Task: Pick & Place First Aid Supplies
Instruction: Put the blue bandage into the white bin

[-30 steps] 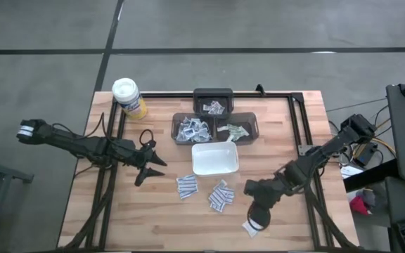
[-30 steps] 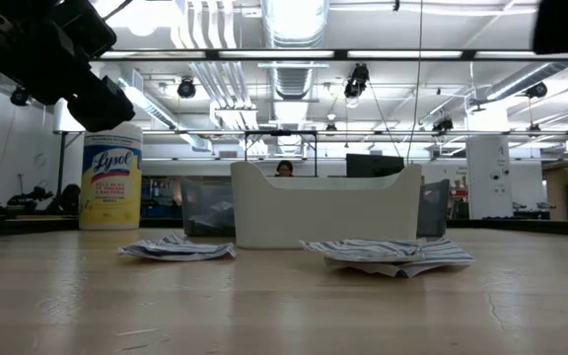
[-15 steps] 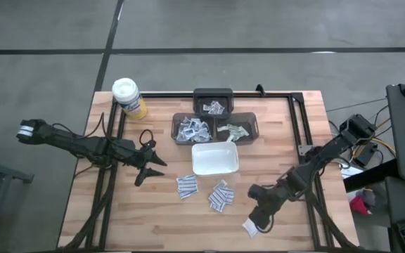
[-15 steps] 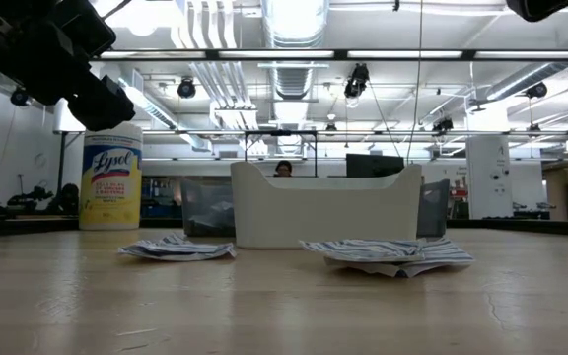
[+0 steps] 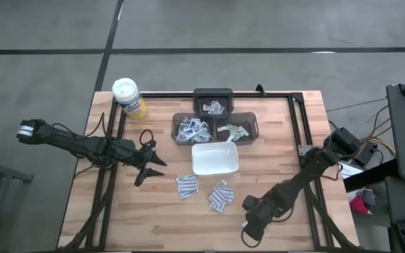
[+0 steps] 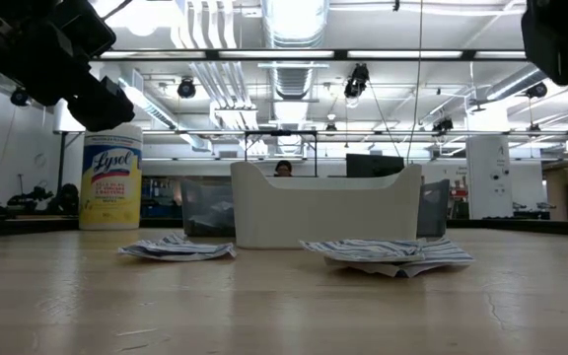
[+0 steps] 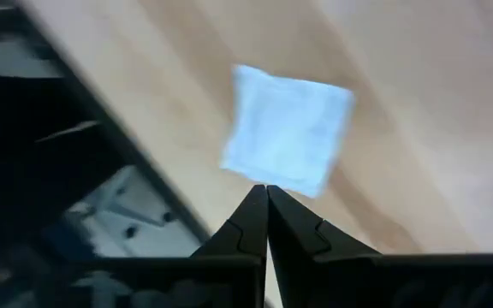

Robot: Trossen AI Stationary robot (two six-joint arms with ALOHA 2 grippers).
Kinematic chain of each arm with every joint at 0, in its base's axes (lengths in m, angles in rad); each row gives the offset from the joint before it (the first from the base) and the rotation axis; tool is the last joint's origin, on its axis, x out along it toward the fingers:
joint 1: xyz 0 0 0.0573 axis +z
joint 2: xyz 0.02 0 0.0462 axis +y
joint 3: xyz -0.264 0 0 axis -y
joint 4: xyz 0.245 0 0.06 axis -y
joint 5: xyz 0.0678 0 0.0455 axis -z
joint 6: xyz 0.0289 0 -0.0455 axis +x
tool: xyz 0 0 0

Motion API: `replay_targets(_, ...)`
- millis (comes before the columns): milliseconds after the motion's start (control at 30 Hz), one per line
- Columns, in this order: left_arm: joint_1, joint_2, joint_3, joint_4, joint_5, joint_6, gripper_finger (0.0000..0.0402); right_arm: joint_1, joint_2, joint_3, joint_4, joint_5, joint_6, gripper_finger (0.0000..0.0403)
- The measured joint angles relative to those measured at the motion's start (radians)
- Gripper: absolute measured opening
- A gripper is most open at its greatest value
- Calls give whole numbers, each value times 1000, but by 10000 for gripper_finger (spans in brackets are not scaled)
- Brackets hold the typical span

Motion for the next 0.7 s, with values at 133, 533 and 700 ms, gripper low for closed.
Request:
replay_targets(133,0,0,0,0,0,0,197,0,31,50,-113,-1,-5,9)
replay_targets(533,0,0,0,-1,0,1,197,0,40,55,-91,-1,15,50)
replay_targets(700,0,0,-1,-1,0,2,197,-2,40,53,-90,0,27,94)
